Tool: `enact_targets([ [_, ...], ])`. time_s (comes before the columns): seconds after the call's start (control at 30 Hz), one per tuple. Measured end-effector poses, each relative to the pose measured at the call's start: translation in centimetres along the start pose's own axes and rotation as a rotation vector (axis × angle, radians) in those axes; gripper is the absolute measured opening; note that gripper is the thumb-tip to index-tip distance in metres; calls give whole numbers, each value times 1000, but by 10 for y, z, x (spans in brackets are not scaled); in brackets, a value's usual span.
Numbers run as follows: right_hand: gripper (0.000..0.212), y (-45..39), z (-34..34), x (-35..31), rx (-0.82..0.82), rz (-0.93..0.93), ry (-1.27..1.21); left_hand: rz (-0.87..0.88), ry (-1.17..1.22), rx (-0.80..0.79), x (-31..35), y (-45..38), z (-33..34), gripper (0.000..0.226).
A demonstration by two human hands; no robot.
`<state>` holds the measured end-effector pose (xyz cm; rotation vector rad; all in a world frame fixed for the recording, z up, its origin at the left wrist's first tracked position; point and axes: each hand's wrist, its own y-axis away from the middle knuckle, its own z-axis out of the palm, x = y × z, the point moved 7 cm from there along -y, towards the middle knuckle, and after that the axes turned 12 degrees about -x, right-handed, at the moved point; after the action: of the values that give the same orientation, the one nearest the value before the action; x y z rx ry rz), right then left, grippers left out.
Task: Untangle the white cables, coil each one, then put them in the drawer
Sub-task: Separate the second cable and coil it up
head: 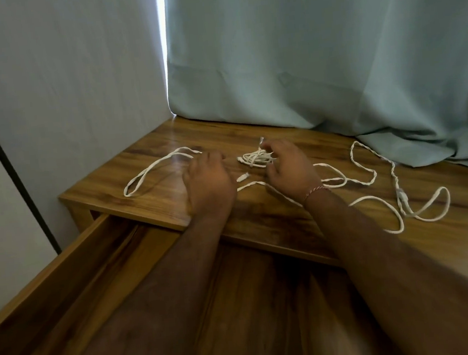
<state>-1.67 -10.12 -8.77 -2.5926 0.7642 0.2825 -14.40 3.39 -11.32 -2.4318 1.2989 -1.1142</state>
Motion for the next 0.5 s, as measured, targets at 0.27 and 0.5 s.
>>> enact_targets([
  [0.27, 41, 46, 38, -46, -15, 26, 111, -135, -364, -329, 3, 5, 16, 37],
  [0.5, 47, 79, 6, -39, 195, 56, 55, 257, -189, -163, 30, 22, 1, 23],
])
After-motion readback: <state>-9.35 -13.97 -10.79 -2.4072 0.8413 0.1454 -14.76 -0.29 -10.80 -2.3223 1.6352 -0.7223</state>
